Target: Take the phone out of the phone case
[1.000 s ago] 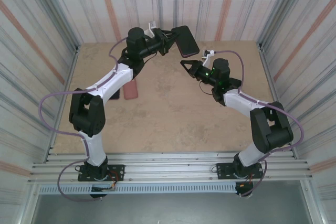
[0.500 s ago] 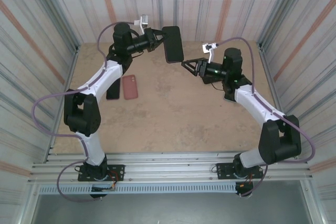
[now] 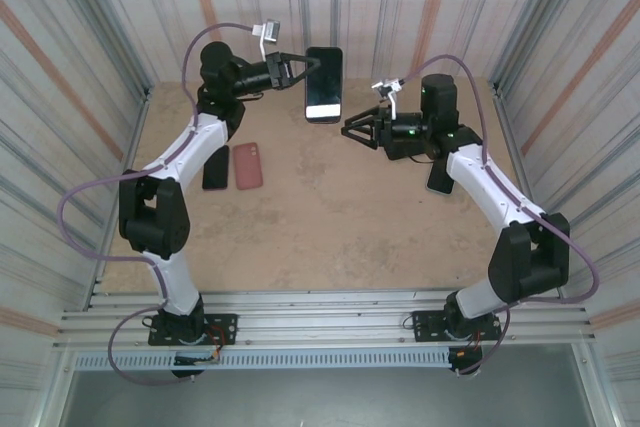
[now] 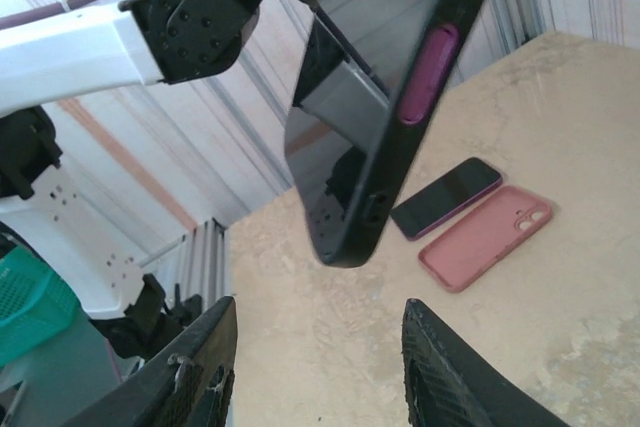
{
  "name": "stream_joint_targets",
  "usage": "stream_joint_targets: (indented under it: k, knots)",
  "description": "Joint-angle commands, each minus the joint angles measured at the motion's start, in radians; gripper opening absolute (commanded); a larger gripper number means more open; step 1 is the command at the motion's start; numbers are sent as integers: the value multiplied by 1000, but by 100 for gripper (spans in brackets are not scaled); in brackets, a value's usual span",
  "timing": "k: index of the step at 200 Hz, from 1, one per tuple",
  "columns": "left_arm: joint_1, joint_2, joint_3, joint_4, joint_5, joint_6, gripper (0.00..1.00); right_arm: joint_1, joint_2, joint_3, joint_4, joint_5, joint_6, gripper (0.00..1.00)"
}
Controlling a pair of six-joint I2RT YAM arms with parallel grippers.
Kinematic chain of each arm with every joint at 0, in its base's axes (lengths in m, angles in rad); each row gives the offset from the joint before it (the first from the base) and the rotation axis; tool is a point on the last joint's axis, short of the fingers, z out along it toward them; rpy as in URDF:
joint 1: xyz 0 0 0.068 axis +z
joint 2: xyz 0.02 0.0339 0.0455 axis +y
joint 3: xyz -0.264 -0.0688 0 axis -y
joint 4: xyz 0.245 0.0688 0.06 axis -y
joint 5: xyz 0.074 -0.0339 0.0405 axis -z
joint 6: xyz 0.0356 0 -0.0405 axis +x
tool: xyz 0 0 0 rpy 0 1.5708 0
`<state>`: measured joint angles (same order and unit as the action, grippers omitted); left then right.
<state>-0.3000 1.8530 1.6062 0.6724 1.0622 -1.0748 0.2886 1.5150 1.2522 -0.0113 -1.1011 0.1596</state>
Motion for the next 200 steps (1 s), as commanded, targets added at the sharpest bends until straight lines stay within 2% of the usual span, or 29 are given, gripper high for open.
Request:
stream_joint_targets:
  k: [1, 47, 79, 166, 200]
  knots:
    - [5, -20, 27, 163, 33, -91, 0, 16, 24, 36, 1, -25, -31, 44]
    - [-1, -31, 20, 134, 46, -78, 0, 30, 59, 79, 32, -67, -15, 32]
    - [-4, -49, 1, 106, 43, -42, 0, 41, 73, 93, 58, -109, 13, 28]
    - [-4, -49, -2, 140, 43, -81, 0, 49, 94, 107, 67, -135, 27, 12]
    - [-5, -37, 4, 203, 65, -166, 0, 48, 75, 126, -39, -63, -94, 7]
